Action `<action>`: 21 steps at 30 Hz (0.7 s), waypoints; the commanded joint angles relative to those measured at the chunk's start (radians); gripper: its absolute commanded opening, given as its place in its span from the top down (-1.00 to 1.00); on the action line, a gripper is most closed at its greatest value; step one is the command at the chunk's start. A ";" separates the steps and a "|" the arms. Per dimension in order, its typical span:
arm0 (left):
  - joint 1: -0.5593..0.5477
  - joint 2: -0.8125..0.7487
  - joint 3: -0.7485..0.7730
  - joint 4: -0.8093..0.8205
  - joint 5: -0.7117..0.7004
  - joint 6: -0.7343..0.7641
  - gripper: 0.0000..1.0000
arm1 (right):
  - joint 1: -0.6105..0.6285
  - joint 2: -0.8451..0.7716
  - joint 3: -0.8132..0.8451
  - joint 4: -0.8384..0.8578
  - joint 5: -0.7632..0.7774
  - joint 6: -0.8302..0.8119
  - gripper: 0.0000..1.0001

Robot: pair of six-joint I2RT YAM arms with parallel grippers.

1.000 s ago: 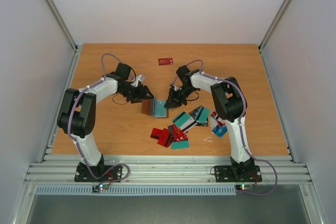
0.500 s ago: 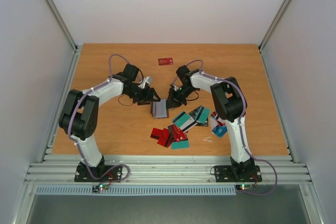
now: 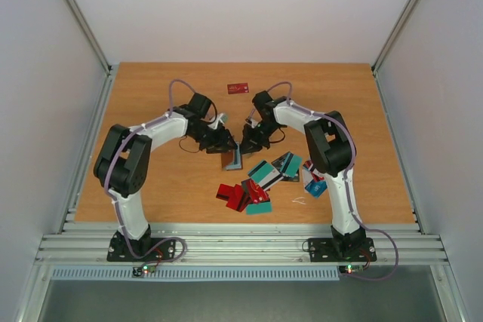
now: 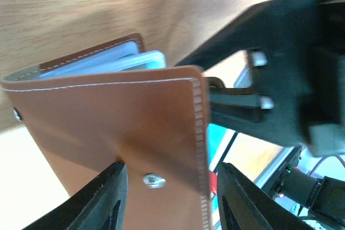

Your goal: Put the credit cards into the card holder

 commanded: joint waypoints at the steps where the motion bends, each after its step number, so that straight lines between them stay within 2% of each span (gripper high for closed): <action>1: -0.006 0.074 0.017 0.040 0.004 -0.036 0.09 | -0.025 -0.071 0.017 -0.022 0.073 0.018 0.71; 7: -0.010 0.125 0.049 0.063 0.014 -0.059 0.22 | -0.056 -0.135 0.003 -0.041 0.091 0.017 0.66; 13: -0.027 0.146 0.082 0.014 -0.039 -0.050 0.53 | -0.065 -0.214 -0.088 0.014 0.052 0.031 0.64; 17: -0.028 0.151 0.076 0.017 -0.045 -0.056 0.48 | -0.065 -0.226 -0.162 0.098 0.004 0.070 0.63; 18: -0.028 0.149 0.075 0.017 -0.047 -0.057 0.53 | -0.065 -0.228 -0.177 0.117 -0.009 0.080 0.63; 20: -0.027 0.143 0.073 0.017 -0.054 -0.055 0.82 | -0.061 -0.232 -0.210 0.170 -0.045 0.102 0.63; 21: -0.028 0.141 0.074 0.012 -0.058 -0.054 0.88 | -0.060 -0.234 -0.221 0.189 -0.064 0.111 0.64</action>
